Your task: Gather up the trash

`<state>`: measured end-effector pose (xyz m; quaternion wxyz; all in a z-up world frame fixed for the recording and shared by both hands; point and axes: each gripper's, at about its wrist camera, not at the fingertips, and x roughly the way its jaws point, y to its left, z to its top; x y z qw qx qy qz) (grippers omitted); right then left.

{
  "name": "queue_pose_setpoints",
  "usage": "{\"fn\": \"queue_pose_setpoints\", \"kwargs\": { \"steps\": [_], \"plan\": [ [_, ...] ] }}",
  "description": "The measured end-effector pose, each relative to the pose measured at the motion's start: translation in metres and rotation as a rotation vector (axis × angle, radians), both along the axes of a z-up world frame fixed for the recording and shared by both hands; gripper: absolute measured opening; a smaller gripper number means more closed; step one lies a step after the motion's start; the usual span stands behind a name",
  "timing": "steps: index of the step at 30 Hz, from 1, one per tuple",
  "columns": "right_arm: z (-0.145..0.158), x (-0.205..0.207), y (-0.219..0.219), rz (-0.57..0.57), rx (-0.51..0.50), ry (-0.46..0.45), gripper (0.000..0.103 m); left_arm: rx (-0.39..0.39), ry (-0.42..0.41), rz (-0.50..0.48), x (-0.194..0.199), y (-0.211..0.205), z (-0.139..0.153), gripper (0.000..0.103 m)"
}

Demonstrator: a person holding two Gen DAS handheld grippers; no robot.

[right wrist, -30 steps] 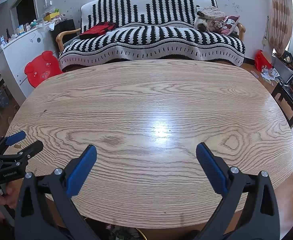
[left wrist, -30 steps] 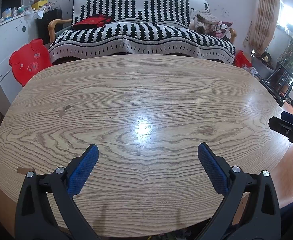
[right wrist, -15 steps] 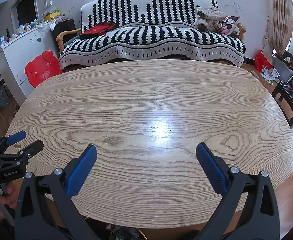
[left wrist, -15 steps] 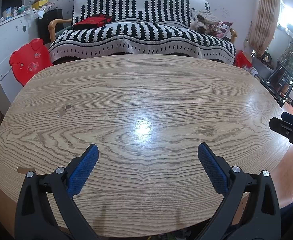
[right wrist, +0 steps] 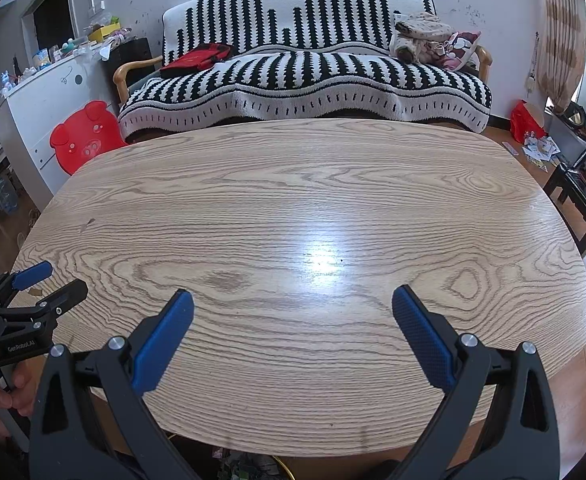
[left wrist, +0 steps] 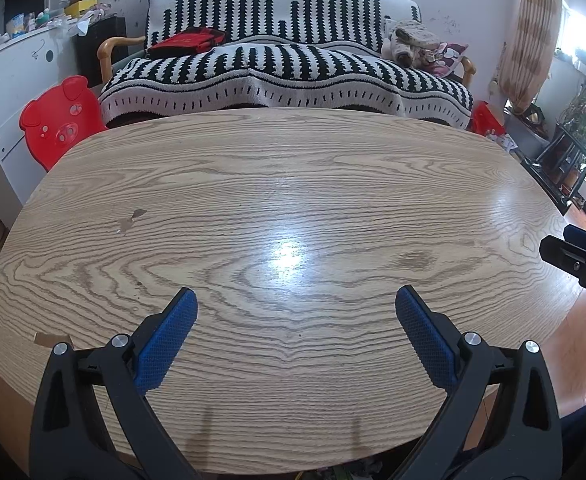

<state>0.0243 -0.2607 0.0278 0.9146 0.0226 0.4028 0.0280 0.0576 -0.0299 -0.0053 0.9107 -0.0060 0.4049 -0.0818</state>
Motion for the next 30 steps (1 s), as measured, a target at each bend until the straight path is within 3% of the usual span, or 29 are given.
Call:
{"fn": "queue_pose_setpoints", "kwargs": {
  "steps": [30],
  "plan": [
    [-0.0002, -0.0011, 0.0040, 0.005, 0.001, 0.002, 0.096, -0.001, 0.025, 0.013, 0.0002, 0.0014, -0.0013, 0.096]
  ]
}}
